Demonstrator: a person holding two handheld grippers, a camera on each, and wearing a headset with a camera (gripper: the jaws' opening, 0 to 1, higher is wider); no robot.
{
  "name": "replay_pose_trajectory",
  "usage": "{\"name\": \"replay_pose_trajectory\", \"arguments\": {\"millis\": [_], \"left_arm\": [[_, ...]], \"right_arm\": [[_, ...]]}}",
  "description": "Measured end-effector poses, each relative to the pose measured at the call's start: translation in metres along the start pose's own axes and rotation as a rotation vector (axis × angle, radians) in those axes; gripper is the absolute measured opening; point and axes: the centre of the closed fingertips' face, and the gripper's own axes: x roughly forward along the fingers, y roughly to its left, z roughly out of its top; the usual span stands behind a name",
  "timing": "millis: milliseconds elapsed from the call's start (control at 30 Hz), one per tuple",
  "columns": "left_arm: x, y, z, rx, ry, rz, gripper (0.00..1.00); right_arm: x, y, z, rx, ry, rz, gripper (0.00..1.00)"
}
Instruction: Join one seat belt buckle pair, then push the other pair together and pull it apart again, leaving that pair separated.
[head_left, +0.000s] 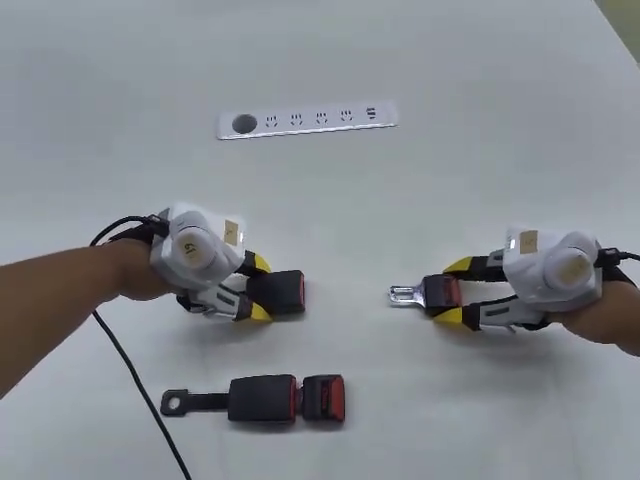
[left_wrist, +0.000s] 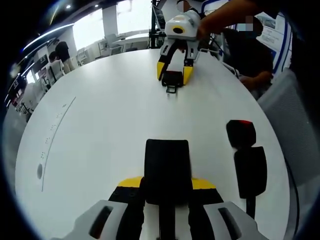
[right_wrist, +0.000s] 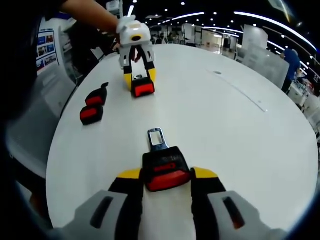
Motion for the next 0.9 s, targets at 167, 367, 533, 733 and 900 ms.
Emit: {"name": "replay_pose_trajectory", "arguments": {"millis": [167,367,533,733,900], "left_arm": [[0.001,-0.004,0.0,0.022,0.055,-0.026,0.37],[-0.006,-0.008,0.003,-0.023,0.053,-0.026,0.67],[-0.023,0.004,0.017,-0.119,-0.041,0.068,0.76],[-0.051,0.017,0.025,-0.193,-0.121,0.212,0.83],[-0.079,0.019,0.018,-0.347,-0.183,0.319,0.88]], "right_arm": [[0.001,-0.002,0.001,-0.036,0.017,0.003,0.39],[-0.003,-0.012,0.025,0.072,-0.084,-0.06,0.65],[-0.008,-0.024,0.032,0.204,-0.171,-0.153,0.72],[-0.016,-0.024,0.04,0.253,-0.19,-0.255,0.79],[-0.021,-0.02,0.049,0.275,-0.23,-0.326,0.85]]}}
